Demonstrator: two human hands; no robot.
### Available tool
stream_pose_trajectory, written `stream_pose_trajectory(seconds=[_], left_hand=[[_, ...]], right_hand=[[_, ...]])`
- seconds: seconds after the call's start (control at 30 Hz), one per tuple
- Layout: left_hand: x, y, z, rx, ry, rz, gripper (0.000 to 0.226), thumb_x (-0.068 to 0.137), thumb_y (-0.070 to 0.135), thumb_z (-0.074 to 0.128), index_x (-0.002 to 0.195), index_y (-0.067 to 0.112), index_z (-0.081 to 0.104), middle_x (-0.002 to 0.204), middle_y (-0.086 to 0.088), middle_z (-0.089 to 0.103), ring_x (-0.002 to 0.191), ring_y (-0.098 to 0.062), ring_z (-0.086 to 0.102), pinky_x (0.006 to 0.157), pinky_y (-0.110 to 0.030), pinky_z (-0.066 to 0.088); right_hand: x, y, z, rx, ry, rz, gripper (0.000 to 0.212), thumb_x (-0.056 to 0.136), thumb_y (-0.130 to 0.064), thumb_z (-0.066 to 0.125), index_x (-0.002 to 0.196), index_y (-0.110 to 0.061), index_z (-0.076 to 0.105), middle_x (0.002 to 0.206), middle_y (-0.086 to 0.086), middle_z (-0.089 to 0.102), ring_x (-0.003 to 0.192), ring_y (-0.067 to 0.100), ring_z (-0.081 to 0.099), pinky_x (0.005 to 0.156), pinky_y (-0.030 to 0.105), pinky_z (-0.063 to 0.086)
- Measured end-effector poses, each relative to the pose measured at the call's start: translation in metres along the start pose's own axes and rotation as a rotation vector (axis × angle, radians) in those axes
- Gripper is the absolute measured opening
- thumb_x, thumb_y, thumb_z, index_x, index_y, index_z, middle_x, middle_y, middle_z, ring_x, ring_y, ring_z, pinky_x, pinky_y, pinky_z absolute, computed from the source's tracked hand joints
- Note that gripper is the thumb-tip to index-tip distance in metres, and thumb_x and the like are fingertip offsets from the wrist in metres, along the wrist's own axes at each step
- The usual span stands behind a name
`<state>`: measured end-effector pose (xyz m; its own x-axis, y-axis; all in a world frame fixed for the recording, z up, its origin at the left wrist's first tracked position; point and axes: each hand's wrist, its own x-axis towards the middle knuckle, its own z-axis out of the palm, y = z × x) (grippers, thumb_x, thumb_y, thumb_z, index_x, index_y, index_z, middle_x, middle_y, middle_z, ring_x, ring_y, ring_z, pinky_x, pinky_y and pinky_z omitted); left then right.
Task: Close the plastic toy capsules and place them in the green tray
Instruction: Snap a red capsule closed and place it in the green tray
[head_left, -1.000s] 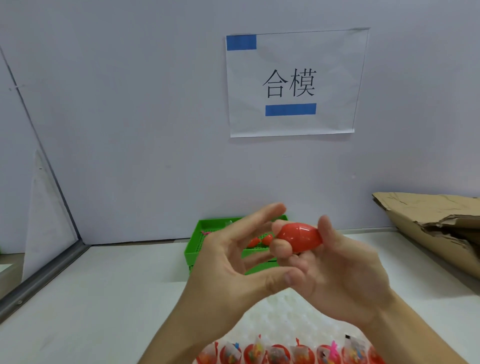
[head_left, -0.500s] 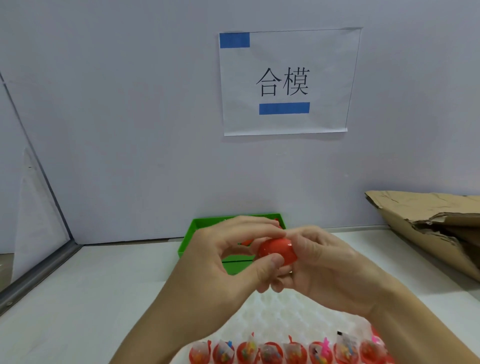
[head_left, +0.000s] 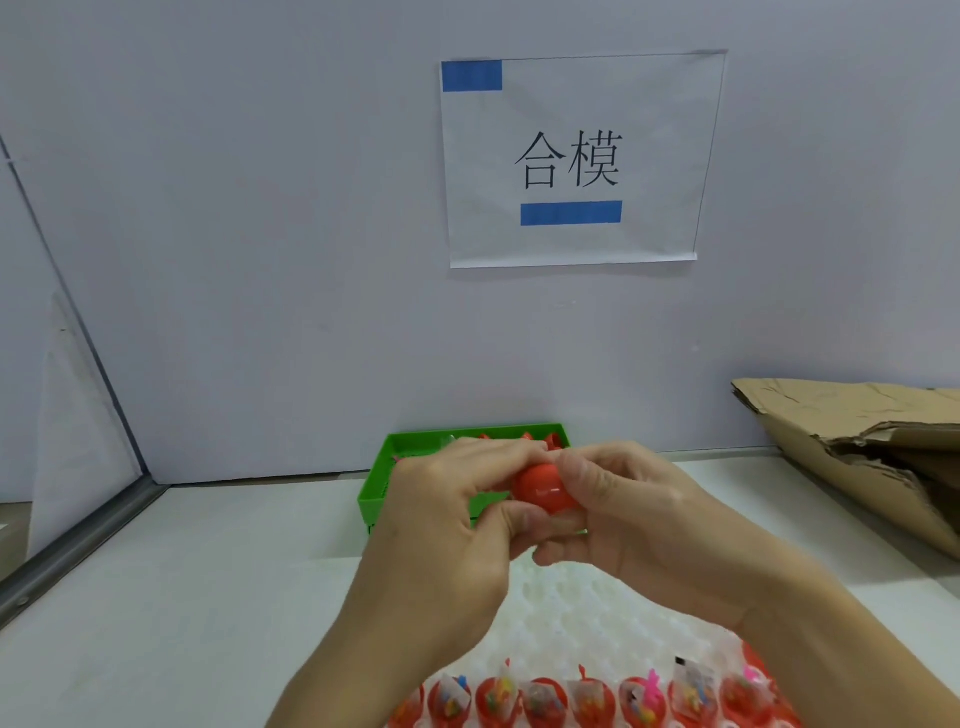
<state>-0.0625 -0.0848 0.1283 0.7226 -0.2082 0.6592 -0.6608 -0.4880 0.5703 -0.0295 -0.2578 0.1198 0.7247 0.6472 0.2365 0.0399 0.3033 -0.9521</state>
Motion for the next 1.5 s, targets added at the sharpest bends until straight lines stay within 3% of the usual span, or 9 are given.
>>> stream_pose_trajectory(seconds=[0.13, 0.37, 0.5, 0.7, 0.97, 1.1, 1.33, 1.5], left_hand=[[-0.001, 0.000, 0.003, -0.101, 0.068, -0.125, 0.040, 0.083, -0.011, 0.064, 0.092, 0.025, 0.078, 0.080, 0.014, 0.075, 0.079, -0.002, 0.071, 0.069, -0.013, 0.055], [-0.002, 0.004, 0.012, -0.092, 0.185, -0.190, 0.026, 0.084, -0.001, 0.070, 0.091, 0.023, 0.078, 0.076, 0.013, 0.075, 0.075, -0.004, 0.072, 0.073, -0.025, 0.058], [0.000, 0.003, 0.013, -0.114, 0.198, -0.219, 0.026, 0.080, 0.012, 0.078, 0.100, 0.029, 0.078, 0.080, 0.014, 0.075, 0.078, -0.012, 0.071, 0.077, -0.029, 0.058], [0.001, 0.002, 0.014, -0.229, 0.138, -0.277, 0.029, 0.081, 0.022, 0.077, 0.109, 0.029, 0.074, 0.086, 0.006, 0.074, 0.079, -0.009, 0.067, 0.076, -0.021, 0.056], [0.002, 0.001, 0.010, -0.356, 0.089, -0.248, 0.020, 0.082, 0.015, 0.076, 0.099, 0.025, 0.074, 0.083, 0.006, 0.076, 0.075, -0.003, 0.070, 0.068, -0.011, 0.053], [0.001, -0.001, 0.012, -0.343, 0.093, -0.237, 0.019, 0.080, 0.018, 0.077, 0.097, 0.027, 0.074, 0.083, 0.010, 0.075, 0.076, -0.003, 0.070, 0.069, -0.014, 0.055], [0.002, -0.007, 0.013, -0.250, 0.172, -0.211, 0.019, 0.079, 0.027, 0.078, 0.097, 0.030, 0.073, 0.090, 0.014, 0.074, 0.090, -0.003, 0.070, 0.075, -0.012, 0.053], [0.001, -0.009, 0.014, -0.060, 0.256, -0.196, 0.019, 0.077, 0.038, 0.077, 0.095, 0.036, 0.071, 0.088, 0.020, 0.071, 0.090, 0.001, 0.066, 0.077, -0.016, 0.054]], right_hand=[[0.005, 0.001, 0.010, 0.103, 0.071, 0.019, 0.039, 0.091, -0.045, 0.058, 0.097, -0.011, 0.077, 0.095, 0.010, 0.075, 0.088, 0.022, 0.073, 0.075, 0.025, 0.056], [0.008, 0.006, 0.014, 0.304, 0.193, 0.044, 0.032, 0.088, -0.035, 0.064, 0.093, -0.006, 0.077, 0.086, 0.013, 0.072, 0.078, 0.021, 0.071, 0.080, 0.030, 0.059], [0.010, 0.009, 0.013, 0.409, 0.273, 0.061, 0.035, 0.087, -0.033, 0.061, 0.094, -0.002, 0.075, 0.082, 0.014, 0.069, 0.085, 0.027, 0.069, 0.089, 0.037, 0.057], [0.006, 0.007, 0.011, 0.470, 0.194, 0.054, 0.039, 0.090, -0.032, 0.059, 0.097, 0.003, 0.074, 0.089, 0.019, 0.072, 0.099, 0.034, 0.070, 0.108, 0.046, 0.043], [0.007, 0.005, 0.011, 0.477, 0.172, 0.050, 0.044, 0.085, -0.033, 0.064, 0.105, 0.005, 0.070, 0.099, 0.023, 0.065, 0.108, 0.040, 0.065, 0.112, 0.050, 0.037], [0.006, 0.004, 0.011, 0.466, 0.145, 0.054, 0.048, 0.087, -0.037, 0.062, 0.109, 0.005, 0.066, 0.110, 0.029, 0.062, 0.108, 0.041, 0.065, 0.110, 0.050, 0.041], [0.005, 0.001, 0.009, 0.390, 0.219, 0.071, 0.034, 0.087, -0.036, 0.064, 0.104, -0.006, 0.064, 0.092, 0.013, 0.068, 0.089, 0.029, 0.067, 0.080, 0.036, 0.055], [0.005, 0.001, 0.008, 0.151, 0.264, 0.052, 0.032, 0.088, -0.034, 0.063, 0.104, -0.008, 0.073, 0.106, 0.017, 0.072, 0.101, 0.035, 0.069, 0.086, 0.039, 0.055]])
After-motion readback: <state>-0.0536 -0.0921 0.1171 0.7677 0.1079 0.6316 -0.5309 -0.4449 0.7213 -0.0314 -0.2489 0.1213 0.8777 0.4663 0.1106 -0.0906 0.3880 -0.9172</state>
